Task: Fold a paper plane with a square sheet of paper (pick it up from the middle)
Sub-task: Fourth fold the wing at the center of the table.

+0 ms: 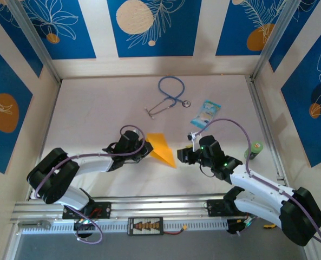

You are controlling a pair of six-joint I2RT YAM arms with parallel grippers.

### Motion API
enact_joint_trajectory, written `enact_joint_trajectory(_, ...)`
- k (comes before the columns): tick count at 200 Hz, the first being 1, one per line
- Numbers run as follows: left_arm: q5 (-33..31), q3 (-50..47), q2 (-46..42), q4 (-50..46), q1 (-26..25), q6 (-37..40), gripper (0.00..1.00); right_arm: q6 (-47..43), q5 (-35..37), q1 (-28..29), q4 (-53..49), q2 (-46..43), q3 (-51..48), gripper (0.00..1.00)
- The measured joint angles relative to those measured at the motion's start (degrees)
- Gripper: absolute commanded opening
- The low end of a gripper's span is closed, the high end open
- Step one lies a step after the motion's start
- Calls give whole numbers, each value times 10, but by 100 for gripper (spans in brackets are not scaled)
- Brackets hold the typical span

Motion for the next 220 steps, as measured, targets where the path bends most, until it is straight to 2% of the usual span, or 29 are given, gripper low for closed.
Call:
enact_joint_trajectory(43,-3,0,0,-2,0,0,0,-8,-26,-2,5,18,-2,46)
enact_joint_trajectory(71,-4,1,0,-3,0,0,0,-42,-22,20,14,21,-4,45)
enact_joint_trajectory(124,-7,1,-12,-8,0,0,0,-135,66,136,40,59,-9,40)
enact_joint_trajectory(178,-17,1,-18,-8,0,0,0,-179,132,185,75,120,-10,42)
enact_joint_trajectory(220,-17,1,-18,-5,0,0,0,-191,165,196,103,181,-7,41)
